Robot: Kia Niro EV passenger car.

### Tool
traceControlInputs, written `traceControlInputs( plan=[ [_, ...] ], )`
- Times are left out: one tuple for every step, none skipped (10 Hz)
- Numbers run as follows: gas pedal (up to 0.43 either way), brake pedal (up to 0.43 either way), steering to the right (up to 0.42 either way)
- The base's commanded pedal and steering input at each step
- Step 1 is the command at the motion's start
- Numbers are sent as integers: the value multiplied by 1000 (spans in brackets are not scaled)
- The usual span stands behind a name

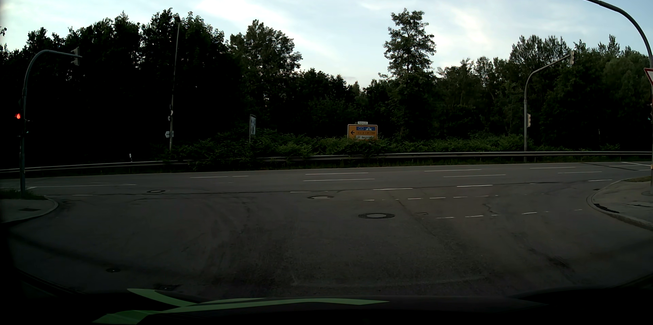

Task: Follow the waypoints while adhering to traffic rules and regulations

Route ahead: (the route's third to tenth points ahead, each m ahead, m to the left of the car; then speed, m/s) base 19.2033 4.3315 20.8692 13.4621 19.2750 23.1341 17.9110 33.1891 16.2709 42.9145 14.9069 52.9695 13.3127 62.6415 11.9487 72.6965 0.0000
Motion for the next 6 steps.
traceControlInputs(
  plan=[
    [0, 323, -13],
    [0, 323, -13],
    [0, 323, -14],
    [0, 323, -15],
    [0, 323, -16],
    [0, 323, -16]
  ],
)
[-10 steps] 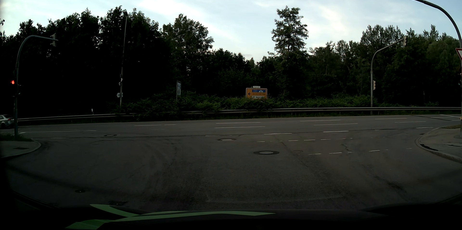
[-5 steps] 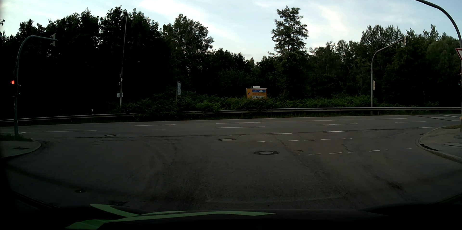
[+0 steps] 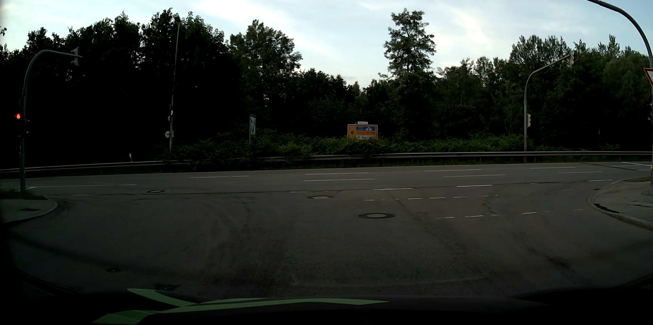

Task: Follow the waypoints while adhering to traffic rules and regulations

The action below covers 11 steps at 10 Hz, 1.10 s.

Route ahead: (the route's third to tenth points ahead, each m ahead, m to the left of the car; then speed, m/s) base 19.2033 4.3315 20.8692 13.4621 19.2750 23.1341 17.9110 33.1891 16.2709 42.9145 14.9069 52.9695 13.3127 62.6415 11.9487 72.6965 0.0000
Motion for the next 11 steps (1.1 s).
traceControlInputs(
  plan=[
    [0, 323, -16],
    [0, 323, -16],
    [0, 323, -16],
    [0, 323, -16],
    [0, 323, -16],
    [0, 323, -16],
    [0, 323, -16],
    [0, 323, -16],
    [0, 323, -16],
    [0, 323, -16],
    [0, 323, -16]
  ],
)
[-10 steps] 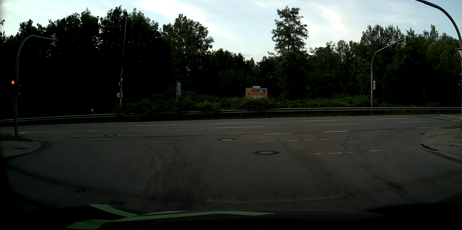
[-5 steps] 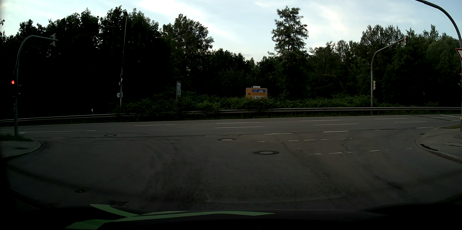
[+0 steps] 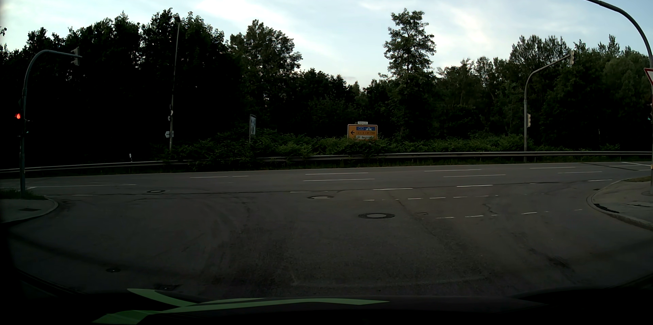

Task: Follow the waypoints while adhering to traffic rules and regulations

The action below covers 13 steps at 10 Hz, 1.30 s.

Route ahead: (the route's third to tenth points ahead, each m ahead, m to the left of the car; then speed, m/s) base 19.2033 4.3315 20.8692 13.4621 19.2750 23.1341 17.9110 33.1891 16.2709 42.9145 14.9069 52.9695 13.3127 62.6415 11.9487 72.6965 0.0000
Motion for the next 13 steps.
traceControlInputs(
  plan=[
    [0, 323, -16],
    [0, 323, -16],
    [0, 323, -16],
    [0, 323, -16],
    [0, 323, -16],
    [0, 323, -16],
    [0, 323, -16],
    [0, 323, -16],
    [0, 323, -16],
    [0, 323, -16],
    [0, 323, -16],
    [0, 323, -16],
    [0, 323, -16]
  ],
)
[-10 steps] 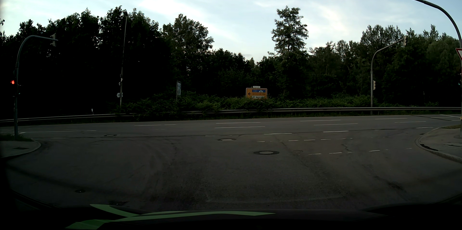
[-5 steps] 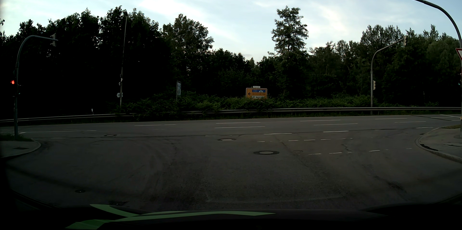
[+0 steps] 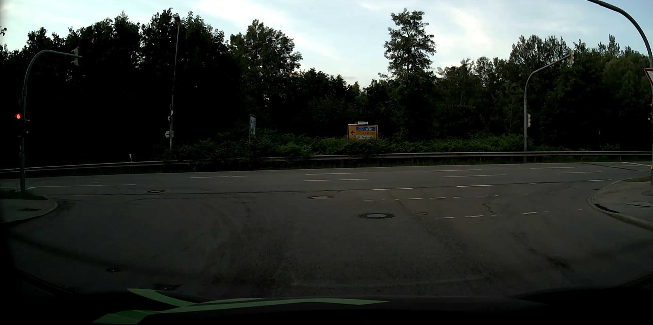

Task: Follow the waypoints while adhering to traffic rules and regulations

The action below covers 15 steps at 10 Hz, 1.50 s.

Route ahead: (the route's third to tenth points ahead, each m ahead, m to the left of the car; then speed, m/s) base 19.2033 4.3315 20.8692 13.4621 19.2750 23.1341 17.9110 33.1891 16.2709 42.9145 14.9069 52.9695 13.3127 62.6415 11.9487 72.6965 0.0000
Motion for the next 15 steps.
traceControlInputs(
  plan=[
    [0, 323, -16],
    [0, 323, -16],
    [0, 323, -16],
    [0, 323, -16],
    [0, 323, -16],
    [0, 323, -16],
    [0, 323, -16],
    [0, 323, -16],
    [0, 323, -16],
    [0, 323, -16],
    [0, 323, -16],
    [0, 323, -16],
    [0, 323, -16],
    [0, 323, -16],
    [0, 323, -16]
  ],
)
